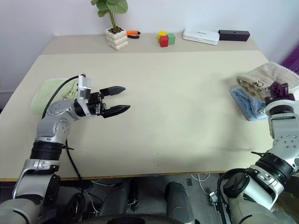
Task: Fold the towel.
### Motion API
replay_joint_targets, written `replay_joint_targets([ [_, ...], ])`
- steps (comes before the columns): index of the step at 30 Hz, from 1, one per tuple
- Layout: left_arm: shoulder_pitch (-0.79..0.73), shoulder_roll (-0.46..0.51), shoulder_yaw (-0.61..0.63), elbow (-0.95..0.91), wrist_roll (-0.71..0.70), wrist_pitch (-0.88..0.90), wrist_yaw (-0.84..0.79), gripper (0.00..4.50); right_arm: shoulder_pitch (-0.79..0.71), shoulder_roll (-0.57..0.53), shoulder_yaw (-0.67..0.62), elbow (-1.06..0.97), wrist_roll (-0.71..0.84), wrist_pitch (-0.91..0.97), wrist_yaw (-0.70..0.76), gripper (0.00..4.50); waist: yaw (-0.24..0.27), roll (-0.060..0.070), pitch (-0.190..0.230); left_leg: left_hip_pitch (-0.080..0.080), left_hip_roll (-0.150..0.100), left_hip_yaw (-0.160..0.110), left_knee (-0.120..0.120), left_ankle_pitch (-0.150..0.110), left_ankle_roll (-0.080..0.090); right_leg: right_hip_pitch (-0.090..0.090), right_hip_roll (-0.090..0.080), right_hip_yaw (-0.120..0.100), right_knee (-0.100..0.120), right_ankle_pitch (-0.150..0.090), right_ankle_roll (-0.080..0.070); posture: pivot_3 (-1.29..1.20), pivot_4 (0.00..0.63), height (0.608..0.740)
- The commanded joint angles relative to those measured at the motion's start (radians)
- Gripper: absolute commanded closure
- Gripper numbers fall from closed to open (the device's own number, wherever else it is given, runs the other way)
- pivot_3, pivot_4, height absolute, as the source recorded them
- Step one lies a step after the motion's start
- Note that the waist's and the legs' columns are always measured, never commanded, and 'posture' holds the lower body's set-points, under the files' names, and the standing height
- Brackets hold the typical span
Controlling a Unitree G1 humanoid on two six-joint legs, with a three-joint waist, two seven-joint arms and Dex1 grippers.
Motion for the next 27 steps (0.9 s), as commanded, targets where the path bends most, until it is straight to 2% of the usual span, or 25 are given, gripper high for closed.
replay_joint_targets([
  [1, -0.003, 0.005, 0.020, -0.044, -0.006, -0.006, 0.021, 0.00, -0.009, -0.045, 0.016, 0.026, -0.022, -0.052, 0.023, 4.47, 0.000, 0.000, 0.000, 0.000, 0.000, 0.000, 0.000, 0.000, 0.000, 0.000, 0.000, 0.000, 0.000, 0.000, 0.000, 0.00, 0.150, 0.735],
  [13, 0.014, 0.007, 0.012, -0.075, 0.004, -0.015, 0.051, 0.00, 0.006, -0.056, 0.082, 0.100, -0.107, -0.127, 0.022, 4.47, 0.001, 0.000, 0.000, 0.000, 0.000, 0.000, 0.000, 0.000, 0.000, 0.000, 0.000, 0.000, 0.000, 0.000, 0.000, 0.00, 0.150, 0.735],
  [17, 0.013, 0.006, 0.012, -0.072, 0.006, -0.017, 0.051, 0.00, 0.008, -0.055, 0.085, 0.096, -0.116, -0.146, 0.017, 2.89, 0.001, 0.000, 0.000, 0.000, 0.000, 0.000, 0.000, 0.000, 0.000, 0.000, 0.000, 0.000, 0.000, 0.000, 0.000, 0.00, 0.150, 0.735],
  [21, 0.011, 0.004, 0.011, -0.072, 0.007, -0.015, 0.051, 0.00, 0.017, -0.066, 0.103, 0.097, -0.140, -0.155, 0.013, 0.93, 0.001, 0.000, 0.000, 0.000, 0.000, 0.000, 0.000, 0.000, 0.000, 0.000, 0.000, 0.000, 0.000, 0.000, 0.000, 0.00, 0.150, 0.735],
  [22, 0.011, 0.004, 0.010, -0.072, 0.007, -0.014, 0.051, 0.00, 0.020, -0.070, 0.109, 0.095, -0.153, -0.162, 0.012, 0.26, 0.001, 0.000, 0.000, 0.000, 0.000, 0.000, 0.000, 0.000, 0.000, 0.000, 0.000, 0.000, 0.000, 0.000, 0.000, 0.00, 0.150, 0.735],
  [23, 0.009, 0.002, 0.010, -0.071, 0.005, -0.013, 0.050, 0.00, 0.031, -0.085, 0.129, 0.091, -0.191, -0.178, 0.014, 0.05, 0.001, 0.000, 0.000, 0.000, 0.000, 0.000, 0.000, 0.000, 0.000, 0.000, 0.000, 0.000, 0.000, 0.000, 0.000, 0.00, 0.150, 0.735],
  [27, 0.006, 0.000, 0.010, -0.065, 0.009, -0.021, 0.050, 0.00, 0.106, -0.147, 0.245, 0.056, -0.396, -0.285, 0.011, 0.05, 0.005, 0.000, 0.000, 0.000, 0.000, 0.000, 0.000, 0.000, 0.000, 0.000, 0.000, 0.000, 0.000, 0.000, 0.000, 0.00, 0.150, 0.735],
])
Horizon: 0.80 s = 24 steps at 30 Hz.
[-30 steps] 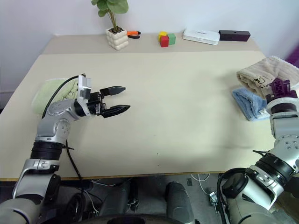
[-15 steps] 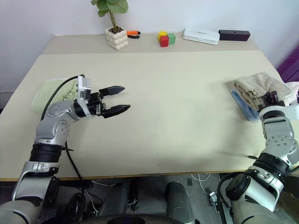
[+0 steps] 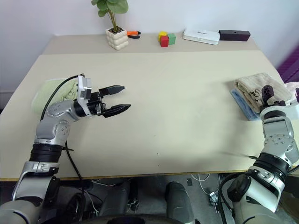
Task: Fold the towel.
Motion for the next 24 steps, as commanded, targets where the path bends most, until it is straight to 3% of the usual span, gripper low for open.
replay_joint_targets([
  [1, -0.013, 0.002, 0.009, -0.017, 0.001, -0.021, 0.000, 0.00, 0.042, -0.056, 0.056, -0.064, -0.149, -0.111, -0.003, 0.05, -0.002, 0.000, 0.000, 0.000, 0.000, 0.000, 0.000, 0.000, 0.000, 0.000, 0.000, 0.000, 0.000, 0.000, 0.000, 0.00, 0.150, 0.735],
  [8, -0.018, -0.004, 0.012, -0.008, 0.004, -0.031, 0.003, 0.00, 0.080, -0.102, 0.121, -0.101, -0.359, -0.246, -0.069, 0.05, -0.005, 0.000, 0.000, 0.001, 0.000, 0.000, 0.000, 0.001, -0.001, 0.000, 0.000, 0.000, 0.000, 0.000, 0.000, 0.00, 0.150, 0.735],
  [12, -0.012, 0.010, 0.030, -0.010, 0.003, -0.038, 0.006, 0.00, 0.049, -0.104, 0.309, -0.241, -0.462, -0.290, 0.037, 0.05, -0.013, 0.000, 0.000, 0.001, 0.000, 0.000, 0.000, 0.001, -0.001, 0.000, 0.001, 0.001, 0.001, 0.000, 0.000, 0.00, 0.150, 0.735],
  [14, 0.004, 0.038, 0.054, -0.003, 0.010, -0.057, 0.008, 0.00, 0.007, -0.058, 0.458, -0.329, -0.453, -0.285, 0.165, 0.05, -0.019, 0.001, 0.000, 0.001, 0.001, 0.000, 0.000, 0.001, -0.002, 0.000, 0.002, 0.002, 0.001, 0.000, 0.000, 0.00, 0.150, 0.735],
  [17, 0.035, 0.059, 0.073, -0.028, 0.013, -0.063, 0.033, 0.00, -0.017, 0.009, 0.577, -0.426, -0.335, -0.225, 0.356, 0.05, -0.028, 0.001, 0.000, 0.001, 0.002, -0.001, -0.001, 0.001, -0.002, -0.001, 0.003, 0.002, 0.001, 0.000, 0.000, 0.00, 0.150, 0.735],
  [24, 0.185, 0.106, 0.126, -0.173, -0.013, -0.023, 0.091, 0.00, 0.093, -0.047, 0.770, -0.579, -0.224, -0.128, 0.768, 0.05, 0.021, -0.001, 0.001, -0.002, 0.001, -0.001, 0.001, 0.001, -0.001, 0.000, 0.003, 0.002, -0.002, 0.000, 0.000, 0.00, 0.150, 0.735],
])
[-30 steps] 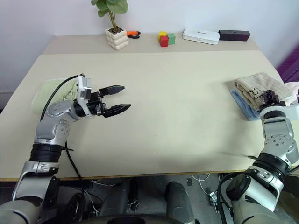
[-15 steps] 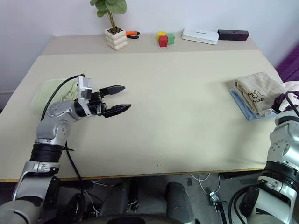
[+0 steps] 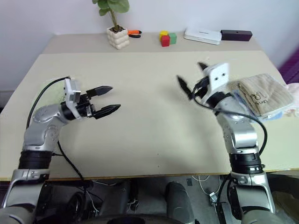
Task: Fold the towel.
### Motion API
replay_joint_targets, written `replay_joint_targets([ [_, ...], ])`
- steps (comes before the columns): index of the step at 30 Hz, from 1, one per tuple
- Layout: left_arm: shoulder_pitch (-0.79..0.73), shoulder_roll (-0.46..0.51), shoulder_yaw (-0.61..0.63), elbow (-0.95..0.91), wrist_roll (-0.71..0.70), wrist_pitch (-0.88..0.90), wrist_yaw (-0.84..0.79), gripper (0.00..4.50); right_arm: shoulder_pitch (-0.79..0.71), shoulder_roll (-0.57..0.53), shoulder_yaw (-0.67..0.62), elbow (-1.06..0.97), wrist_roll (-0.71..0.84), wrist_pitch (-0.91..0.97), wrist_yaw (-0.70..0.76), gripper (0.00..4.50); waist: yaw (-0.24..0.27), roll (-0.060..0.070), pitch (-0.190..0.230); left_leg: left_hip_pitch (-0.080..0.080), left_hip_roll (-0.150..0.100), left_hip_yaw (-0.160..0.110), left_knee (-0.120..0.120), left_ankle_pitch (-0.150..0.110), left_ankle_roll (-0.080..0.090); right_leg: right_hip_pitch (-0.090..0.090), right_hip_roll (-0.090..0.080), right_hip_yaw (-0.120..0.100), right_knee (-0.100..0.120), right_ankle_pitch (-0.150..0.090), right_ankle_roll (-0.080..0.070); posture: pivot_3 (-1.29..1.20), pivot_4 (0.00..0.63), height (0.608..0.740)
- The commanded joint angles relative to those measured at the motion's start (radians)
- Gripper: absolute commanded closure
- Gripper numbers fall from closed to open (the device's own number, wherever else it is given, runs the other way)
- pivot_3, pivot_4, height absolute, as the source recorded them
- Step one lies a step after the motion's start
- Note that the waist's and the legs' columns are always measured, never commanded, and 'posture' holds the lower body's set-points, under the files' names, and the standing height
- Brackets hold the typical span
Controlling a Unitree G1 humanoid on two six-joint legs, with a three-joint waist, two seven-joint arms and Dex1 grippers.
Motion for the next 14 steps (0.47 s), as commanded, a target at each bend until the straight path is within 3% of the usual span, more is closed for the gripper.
replay_joint_targets([
  [1, 0.073, 0.028, 0.027, -0.095, -0.015, 0.010, 0.016, 0.00, 0.053, -0.069, 0.080, -0.113, 0.038, 0.064, 0.182, 0.05, 0.004, 0.000, 0.000, 0.000, 0.000, 0.000, 0.002, 0.000, 0.001, 0.001, 0.000, 0.000, 0.000, 0.000, 0.000, 0.00, 0.150, 0.735],
  [10, 0.176, 0.007, -0.011, -0.186, 0.016, 0.017, 0.083, 0.00, 0.048, -0.053, 0.078, -0.103, 0.017, 0.135, 0.186, 0.05, 0.002, 0.000, 0.000, 0.002, 0.001, -0.003, 0.005, -0.001, 0.000, 0.003, 0.000, 0.000, 0.002, -0.001, -0.005, 0.00, 0.150, 0.735],
  [14, 0.179, -0.018, -0.024, -0.191, 0.060, 0.004, 0.150, 0.00, -0.026, -0.062, 0.083, -0.036, -0.021, 0.116, 0.214, 0.05, 0.001, 0.000, 0.000, 0.002, 0.000, -0.002, 0.005, -0.001, 0.000, 0.002, 0.000, 0.000, 0.002, -0.001, -0.004, 0.00, 0.150, 0.735],
])
